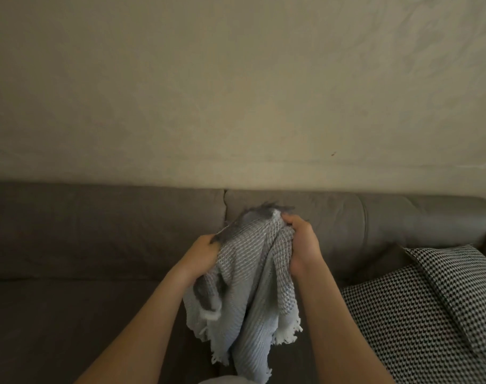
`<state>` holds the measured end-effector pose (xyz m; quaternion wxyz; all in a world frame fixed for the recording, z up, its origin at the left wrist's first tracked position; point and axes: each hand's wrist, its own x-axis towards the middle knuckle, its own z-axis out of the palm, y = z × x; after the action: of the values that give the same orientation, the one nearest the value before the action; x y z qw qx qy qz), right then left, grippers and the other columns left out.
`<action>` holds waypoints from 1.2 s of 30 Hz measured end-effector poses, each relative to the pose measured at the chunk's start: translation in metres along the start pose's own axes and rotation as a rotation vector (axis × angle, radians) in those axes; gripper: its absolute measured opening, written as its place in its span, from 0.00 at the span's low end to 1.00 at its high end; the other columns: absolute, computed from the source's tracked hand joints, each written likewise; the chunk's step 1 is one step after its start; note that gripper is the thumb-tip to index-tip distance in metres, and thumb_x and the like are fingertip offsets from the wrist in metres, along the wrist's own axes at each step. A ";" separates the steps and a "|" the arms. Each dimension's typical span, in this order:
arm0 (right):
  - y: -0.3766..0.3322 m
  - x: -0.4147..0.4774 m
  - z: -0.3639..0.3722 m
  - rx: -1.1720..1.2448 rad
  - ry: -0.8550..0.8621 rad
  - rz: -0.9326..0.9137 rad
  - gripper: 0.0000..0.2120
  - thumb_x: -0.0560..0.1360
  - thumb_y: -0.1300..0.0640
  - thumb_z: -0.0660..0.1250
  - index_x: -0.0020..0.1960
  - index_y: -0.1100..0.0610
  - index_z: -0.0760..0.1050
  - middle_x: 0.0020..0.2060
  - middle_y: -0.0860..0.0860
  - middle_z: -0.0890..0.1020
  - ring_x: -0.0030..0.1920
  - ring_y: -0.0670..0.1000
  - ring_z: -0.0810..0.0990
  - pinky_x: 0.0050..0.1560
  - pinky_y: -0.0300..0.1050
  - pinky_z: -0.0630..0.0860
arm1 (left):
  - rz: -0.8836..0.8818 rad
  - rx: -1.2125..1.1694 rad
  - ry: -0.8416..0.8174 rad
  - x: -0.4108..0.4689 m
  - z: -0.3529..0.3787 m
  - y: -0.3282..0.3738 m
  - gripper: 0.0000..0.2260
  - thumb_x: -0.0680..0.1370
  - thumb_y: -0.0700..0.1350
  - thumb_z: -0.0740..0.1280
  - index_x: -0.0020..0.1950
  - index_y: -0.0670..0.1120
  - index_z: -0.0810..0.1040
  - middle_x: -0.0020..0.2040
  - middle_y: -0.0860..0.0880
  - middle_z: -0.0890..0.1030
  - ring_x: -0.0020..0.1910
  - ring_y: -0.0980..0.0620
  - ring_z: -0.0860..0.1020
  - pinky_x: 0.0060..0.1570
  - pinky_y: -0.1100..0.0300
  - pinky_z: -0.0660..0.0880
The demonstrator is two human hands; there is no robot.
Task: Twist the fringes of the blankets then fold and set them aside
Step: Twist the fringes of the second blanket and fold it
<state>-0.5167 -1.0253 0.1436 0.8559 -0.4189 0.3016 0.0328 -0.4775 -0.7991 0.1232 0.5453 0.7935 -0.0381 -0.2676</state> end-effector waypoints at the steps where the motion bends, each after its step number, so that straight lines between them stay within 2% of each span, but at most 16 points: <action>1: -0.005 0.006 0.002 0.034 0.093 -0.022 0.15 0.81 0.56 0.68 0.62 0.65 0.81 0.57 0.63 0.86 0.58 0.66 0.86 0.65 0.63 0.80 | -0.020 -0.040 -0.017 0.000 -0.001 0.012 0.14 0.84 0.51 0.64 0.56 0.48 0.89 0.52 0.49 0.89 0.55 0.48 0.86 0.64 0.49 0.79; 4: -0.015 0.029 -0.001 0.111 0.451 -0.170 0.04 0.79 0.62 0.72 0.51 0.63 0.81 0.54 0.64 0.86 0.53 0.62 0.86 0.56 0.53 0.82 | -0.085 -0.255 -0.061 -0.002 -0.006 0.046 0.15 0.84 0.47 0.66 0.56 0.38 0.88 0.52 0.41 0.89 0.54 0.41 0.87 0.58 0.51 0.80; 6: -0.012 0.036 -0.002 -0.047 0.553 -0.268 0.06 0.78 0.65 0.70 0.54 0.62 0.81 0.51 0.61 0.85 0.47 0.56 0.84 0.50 0.48 0.79 | -0.144 -0.465 0.012 0.000 -0.012 0.060 0.16 0.84 0.47 0.66 0.57 0.36 0.87 0.49 0.39 0.88 0.47 0.40 0.87 0.54 0.50 0.81; 8: 0.000 0.027 0.003 -0.370 0.448 -0.384 0.15 0.77 0.66 0.70 0.63 0.58 0.80 0.47 0.56 0.83 0.43 0.52 0.80 0.47 0.46 0.77 | -0.123 -0.376 0.126 0.004 -0.019 0.063 0.15 0.83 0.49 0.69 0.55 0.39 0.87 0.46 0.42 0.89 0.44 0.43 0.87 0.53 0.49 0.82; 11: 0.024 0.003 0.014 -0.669 -0.036 -0.471 0.29 0.77 0.70 0.68 0.72 0.47 0.72 0.41 0.53 0.81 0.37 0.48 0.78 0.38 0.42 0.76 | 0.077 0.140 0.020 0.004 -0.019 0.056 0.11 0.82 0.53 0.71 0.48 0.47 0.87 0.39 0.52 0.85 0.39 0.55 0.81 0.43 0.56 0.74; 13: 0.040 -0.003 0.018 -0.812 -0.330 -0.418 0.29 0.76 0.71 0.67 0.71 0.47 0.74 0.46 0.53 0.83 0.42 0.48 0.81 0.42 0.43 0.78 | 0.200 0.357 -0.082 0.007 -0.011 0.050 0.14 0.82 0.55 0.71 0.42 0.47 0.84 0.33 0.49 0.80 0.34 0.56 0.74 0.38 0.56 0.68; 14: 0.045 -0.002 0.019 -0.888 -0.376 -0.410 0.25 0.75 0.69 0.68 0.67 0.48 0.78 0.48 0.54 0.85 0.45 0.49 0.82 0.44 0.45 0.78 | 0.245 0.425 -0.109 0.007 -0.009 0.050 0.15 0.82 0.55 0.71 0.41 0.46 0.83 0.33 0.46 0.80 0.33 0.56 0.73 0.36 0.56 0.67; 16: 0.046 0.002 0.017 -1.050 -0.323 -0.437 0.11 0.73 0.62 0.70 0.54 0.52 0.82 0.42 0.55 0.84 0.41 0.48 0.80 0.42 0.49 0.75 | 0.315 0.512 -0.117 0.007 -0.007 0.050 0.15 0.80 0.54 0.73 0.40 0.46 0.83 0.34 0.44 0.80 0.32 0.57 0.72 0.33 0.60 0.66; 17: 0.044 0.004 0.015 -1.145 -0.277 -0.437 0.04 0.72 0.58 0.70 0.47 0.53 0.80 0.37 0.53 0.82 0.37 0.47 0.78 0.40 0.48 0.73 | 0.337 0.543 -0.108 0.007 -0.008 0.050 0.13 0.79 0.53 0.75 0.40 0.47 0.83 0.34 0.46 0.81 0.31 0.58 0.72 0.33 0.62 0.66; 18: 0.040 0.005 0.013 -1.232 -0.244 -0.414 0.03 0.73 0.56 0.70 0.41 0.53 0.77 0.33 0.49 0.80 0.34 0.46 0.76 0.38 0.46 0.71 | 0.334 0.571 -0.108 0.007 -0.011 0.048 0.10 0.77 0.53 0.76 0.40 0.49 0.84 0.34 0.48 0.82 0.31 0.58 0.74 0.32 0.63 0.68; 20: 0.034 0.003 0.010 -1.321 -0.228 -0.339 0.09 0.75 0.57 0.70 0.37 0.54 0.73 0.31 0.47 0.77 0.32 0.46 0.74 0.35 0.45 0.68 | 0.271 0.654 -0.148 0.008 -0.017 0.039 0.06 0.75 0.51 0.77 0.40 0.53 0.84 0.35 0.51 0.82 0.34 0.56 0.79 0.34 0.61 0.71; 24: 0.028 -0.002 0.007 -1.299 -0.224 -0.236 0.12 0.75 0.61 0.67 0.35 0.56 0.68 0.29 0.50 0.73 0.31 0.49 0.68 0.34 0.45 0.64 | 0.053 0.773 -0.136 0.013 -0.027 0.004 0.07 0.77 0.43 0.70 0.38 0.47 0.80 0.36 0.49 0.83 0.36 0.48 0.83 0.34 0.54 0.71; 28: 0.022 0.000 0.000 -1.223 -0.146 -0.226 0.13 0.72 0.61 0.66 0.34 0.55 0.64 0.28 0.50 0.68 0.31 0.49 0.65 0.34 0.47 0.61 | 0.017 0.713 -0.044 0.012 -0.032 -0.023 0.10 0.80 0.40 0.68 0.50 0.52 0.88 0.41 0.49 0.86 0.39 0.50 0.85 0.38 0.54 0.80; 31: 0.019 0.002 -0.005 -1.129 0.007 -0.233 0.12 0.72 0.57 0.66 0.34 0.55 0.64 0.27 0.49 0.66 0.30 0.50 0.64 0.33 0.46 0.61 | 0.061 0.569 0.111 0.013 -0.031 -0.033 0.05 0.80 0.46 0.73 0.47 0.53 0.89 0.38 0.51 0.86 0.38 0.52 0.85 0.40 0.48 0.84; 34: 0.020 0.003 -0.009 -1.021 0.140 -0.214 0.12 0.71 0.54 0.65 0.33 0.54 0.64 0.26 0.48 0.65 0.31 0.50 0.63 0.35 0.48 0.61 | 0.077 0.180 0.241 0.009 -0.032 -0.033 0.08 0.76 0.51 0.78 0.43 0.48 0.88 0.39 0.43 0.86 0.42 0.44 0.85 0.40 0.52 0.78; 36: 0.019 0.005 -0.009 -0.886 0.150 -0.191 0.12 0.70 0.55 0.66 0.33 0.54 0.65 0.27 0.49 0.66 0.32 0.50 0.64 0.36 0.50 0.62 | 0.055 -0.132 0.192 0.000 -0.024 -0.023 0.07 0.79 0.51 0.75 0.50 0.48 0.89 0.48 0.42 0.88 0.53 0.39 0.86 0.52 0.49 0.80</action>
<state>-0.5229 -1.0208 0.1237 0.5692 -0.7715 0.2799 0.0492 -0.4714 -0.7697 0.1091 0.6047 0.7764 0.0100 -0.1774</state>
